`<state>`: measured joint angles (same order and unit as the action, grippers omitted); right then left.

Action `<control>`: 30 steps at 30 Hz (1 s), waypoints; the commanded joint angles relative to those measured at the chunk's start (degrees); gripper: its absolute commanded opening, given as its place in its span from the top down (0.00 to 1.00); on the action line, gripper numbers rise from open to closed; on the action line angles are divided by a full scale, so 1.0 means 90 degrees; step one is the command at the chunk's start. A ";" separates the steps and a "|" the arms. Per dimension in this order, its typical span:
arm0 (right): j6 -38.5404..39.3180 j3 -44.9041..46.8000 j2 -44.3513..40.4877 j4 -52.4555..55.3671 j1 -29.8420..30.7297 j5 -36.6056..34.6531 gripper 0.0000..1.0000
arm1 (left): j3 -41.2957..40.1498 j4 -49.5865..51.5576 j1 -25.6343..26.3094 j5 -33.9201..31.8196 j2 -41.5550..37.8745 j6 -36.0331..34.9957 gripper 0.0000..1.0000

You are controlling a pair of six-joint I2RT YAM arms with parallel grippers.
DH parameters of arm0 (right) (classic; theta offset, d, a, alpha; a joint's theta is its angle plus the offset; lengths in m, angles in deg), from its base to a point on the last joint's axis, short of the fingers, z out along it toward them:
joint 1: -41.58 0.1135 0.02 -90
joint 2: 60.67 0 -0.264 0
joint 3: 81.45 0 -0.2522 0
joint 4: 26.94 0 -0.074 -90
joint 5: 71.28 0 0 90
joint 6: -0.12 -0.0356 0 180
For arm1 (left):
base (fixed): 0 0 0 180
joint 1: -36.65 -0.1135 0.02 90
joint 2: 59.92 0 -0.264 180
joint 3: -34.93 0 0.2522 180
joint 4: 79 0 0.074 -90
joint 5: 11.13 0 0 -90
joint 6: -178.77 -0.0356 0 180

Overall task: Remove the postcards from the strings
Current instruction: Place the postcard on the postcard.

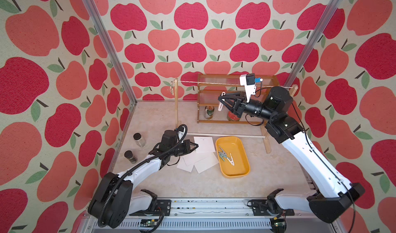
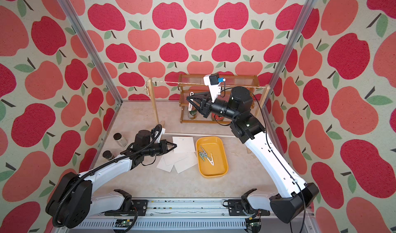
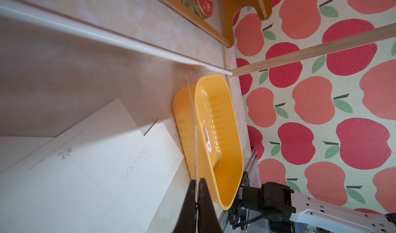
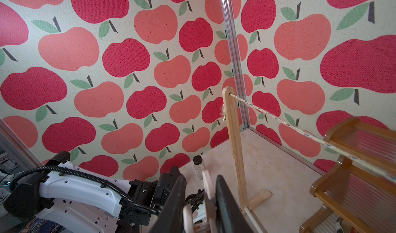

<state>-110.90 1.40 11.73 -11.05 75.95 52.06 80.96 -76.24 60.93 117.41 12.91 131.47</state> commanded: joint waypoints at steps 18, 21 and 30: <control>-0.0111 0.2742 -0.1962 0.0463 -0.0040 -0.1240 0.74 | 0.0002 0.3079 -0.0564 -0.1419 -0.0322 0.0050 0.50; -0.0070 0.3124 -0.2153 0.0588 -0.0040 -0.1505 0.73 | 0.0135 0.3723 -0.0568 -0.1922 -0.0747 0.0080 0.44; 0.0129 0.4049 -0.2115 0.0778 -0.0049 -0.2317 0.73 | 0.0381 0.3943 -0.0583 -0.2549 -0.1695 -0.0039 0.44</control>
<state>-110.92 36.04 -7.88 -5.58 75.91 35.15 82.40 -43.35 55.94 97.46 -1.51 131.62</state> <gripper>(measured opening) 0.268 0.564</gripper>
